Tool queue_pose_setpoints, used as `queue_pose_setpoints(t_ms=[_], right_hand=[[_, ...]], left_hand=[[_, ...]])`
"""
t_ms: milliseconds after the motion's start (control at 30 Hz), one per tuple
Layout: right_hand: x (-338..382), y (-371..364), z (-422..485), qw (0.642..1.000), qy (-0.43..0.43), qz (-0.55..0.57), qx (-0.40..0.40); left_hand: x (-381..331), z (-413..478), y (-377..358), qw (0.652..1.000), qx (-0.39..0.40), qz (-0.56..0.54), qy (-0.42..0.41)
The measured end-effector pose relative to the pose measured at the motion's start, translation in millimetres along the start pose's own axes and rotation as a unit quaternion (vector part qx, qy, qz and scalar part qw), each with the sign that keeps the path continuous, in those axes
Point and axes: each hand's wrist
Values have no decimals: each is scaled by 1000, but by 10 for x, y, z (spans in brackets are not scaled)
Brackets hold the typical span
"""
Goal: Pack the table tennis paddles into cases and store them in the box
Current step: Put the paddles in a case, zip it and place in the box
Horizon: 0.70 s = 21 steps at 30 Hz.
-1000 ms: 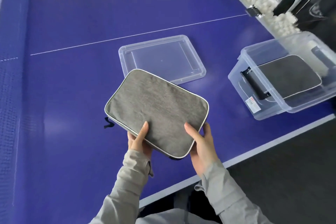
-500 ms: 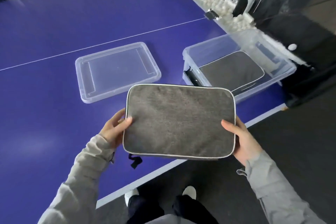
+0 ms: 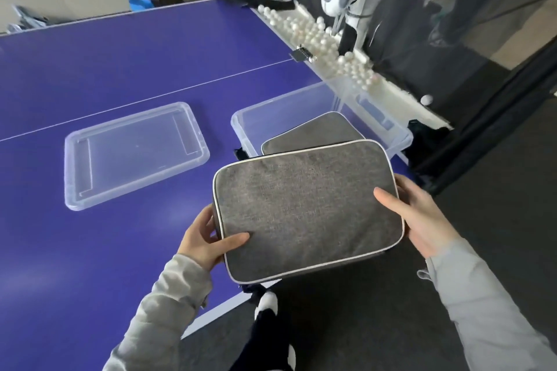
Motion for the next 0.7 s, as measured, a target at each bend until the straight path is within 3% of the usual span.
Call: queue_pose_setpoints(t_ms=[467,700], right_hand=[[565,533,1808,997,50,-59,-6],[433,810,2567,981,-3,-173,82]], left_hand=[[9,1249,-1017,989,-121,-64,-58],[-35,1865,-1370,989,-136,-24,-51]])
Point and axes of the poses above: each hand's wrist, its own z-axis towards the middle knuckle, its own y-axis out of the back of the hand, x = y × z, and after that the axes turned 8 degrees about -z, right-handed
